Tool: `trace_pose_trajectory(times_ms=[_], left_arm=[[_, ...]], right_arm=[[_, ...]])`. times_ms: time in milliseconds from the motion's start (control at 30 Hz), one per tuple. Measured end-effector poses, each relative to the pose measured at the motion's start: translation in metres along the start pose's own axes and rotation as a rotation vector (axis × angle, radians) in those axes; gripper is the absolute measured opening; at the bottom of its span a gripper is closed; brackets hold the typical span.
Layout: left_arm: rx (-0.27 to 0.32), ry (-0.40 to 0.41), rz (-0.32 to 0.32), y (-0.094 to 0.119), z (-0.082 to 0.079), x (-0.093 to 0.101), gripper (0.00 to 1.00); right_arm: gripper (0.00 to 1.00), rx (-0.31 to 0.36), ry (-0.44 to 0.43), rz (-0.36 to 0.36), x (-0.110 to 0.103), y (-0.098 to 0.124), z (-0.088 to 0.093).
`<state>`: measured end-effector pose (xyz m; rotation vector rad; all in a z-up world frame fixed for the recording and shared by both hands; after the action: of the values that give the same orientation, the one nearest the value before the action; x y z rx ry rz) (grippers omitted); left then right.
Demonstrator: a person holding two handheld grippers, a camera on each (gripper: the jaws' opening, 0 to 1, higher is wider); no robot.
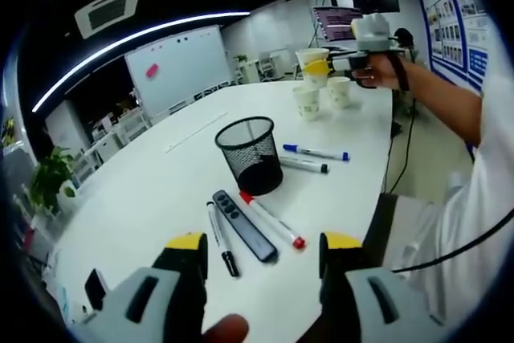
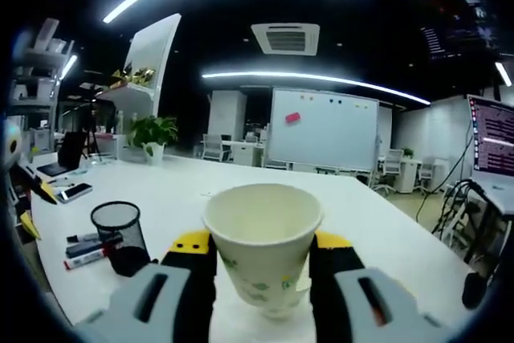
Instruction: Place the scattered laser pointers and whiteboard markers into the pen holder and stack the scattered paper cups together
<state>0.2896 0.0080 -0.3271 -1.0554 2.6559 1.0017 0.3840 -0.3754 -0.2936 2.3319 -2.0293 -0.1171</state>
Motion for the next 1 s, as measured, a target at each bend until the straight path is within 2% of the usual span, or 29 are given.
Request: trace_pose_trajectory(times_ms=[333,400,433,533,733,1000], left_arm=[[-0.006,-0.003,-0.004,0.002,0.001,-0.002,0.57],[-0.008,-0.007,-0.003,0.002,0.001,-0.002,0.57],[-0.007,-0.005,-0.001,0.001,0.002,-0.001,0.57],[-0.011,-0.001,0.002,0.000,0.004,-0.001,0.57],[0.000,-0.005,-0.006,0.002,0.003,-0.002,0.56],[-0.008,-0.011,-0.003,0.003,0.004,0.000,0.56]], right_arm=[[0.46,0.004,-0.033,0.010,0.005,-0.008,0.005],[0.46,0.088,-0.012,0.046,0.008,-0.006,-0.003],[0.46,0.099,-0.012,0.048,0.008,-0.006,-0.004],[0.46,0.096,-0.047,0.040,0.010,-0.008,-0.002],[0.46,0.069,-0.058,0.040,0.012,-0.011,0.007],[0.46,0.076,-0.059,0.033,0.014,-0.013,0.004]])
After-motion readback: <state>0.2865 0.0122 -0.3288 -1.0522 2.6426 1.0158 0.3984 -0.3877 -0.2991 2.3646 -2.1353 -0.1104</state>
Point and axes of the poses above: the point that each gripper's makers call its tool centre point, and the gripper's own axes: y roughly backward along the fingers, x roughly to its right, z roughly out of its underside, the point moved 8 cm from there along y, roughly backward along the fingers, and after that the axes turned 7 degrees about -y, right-handed, at the moved point
